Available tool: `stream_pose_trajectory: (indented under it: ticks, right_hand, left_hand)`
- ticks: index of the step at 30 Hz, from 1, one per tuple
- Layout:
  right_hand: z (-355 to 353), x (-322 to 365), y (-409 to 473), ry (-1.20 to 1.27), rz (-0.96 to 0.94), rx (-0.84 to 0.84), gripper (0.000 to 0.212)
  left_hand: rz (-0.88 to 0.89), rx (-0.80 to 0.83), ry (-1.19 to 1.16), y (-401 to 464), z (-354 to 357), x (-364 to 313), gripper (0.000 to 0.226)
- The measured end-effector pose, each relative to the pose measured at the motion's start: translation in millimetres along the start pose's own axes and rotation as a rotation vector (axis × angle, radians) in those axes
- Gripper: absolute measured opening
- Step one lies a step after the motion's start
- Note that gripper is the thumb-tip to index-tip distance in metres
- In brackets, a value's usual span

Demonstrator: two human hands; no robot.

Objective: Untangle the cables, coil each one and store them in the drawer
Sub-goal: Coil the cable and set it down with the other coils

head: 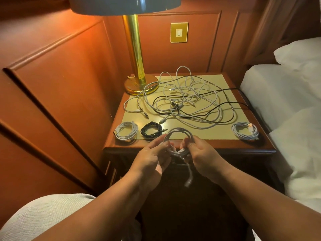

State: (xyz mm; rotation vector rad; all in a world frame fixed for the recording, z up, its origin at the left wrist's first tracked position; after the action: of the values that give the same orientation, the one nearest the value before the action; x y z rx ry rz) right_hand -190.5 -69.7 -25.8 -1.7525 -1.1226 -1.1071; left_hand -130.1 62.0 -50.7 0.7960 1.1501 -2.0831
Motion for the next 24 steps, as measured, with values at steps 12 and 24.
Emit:
stream_pose_trajectory:
  ticks: [12, 24]
  right_hand:
    - [1.2, 4.5, -1.3, 0.042, 0.052, -0.028, 0.03]
    - [-8.6, 1.4, -1.2, -0.092, -0.022, -0.128, 0.028]
  left_hand:
    - [0.059, 0.195, -0.205, -8.5, 13.9, -12.0, 0.052]
    - [0.218, 0.051, 0.245, -6.2, 9.5, -13.7, 0.055]
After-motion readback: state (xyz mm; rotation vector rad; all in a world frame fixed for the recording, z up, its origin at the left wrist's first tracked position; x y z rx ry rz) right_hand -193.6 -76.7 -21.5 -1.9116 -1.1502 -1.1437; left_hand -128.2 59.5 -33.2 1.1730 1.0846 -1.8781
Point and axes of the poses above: each hand's wrist, its own y-axis towards the middle knuckle, its own z-axis out of the palm, x = y × z, the point moved 4 cm from there along y, towards the middle knuckle, and after that the axes turned 6 degrees about -x, right-handed, at the moved point
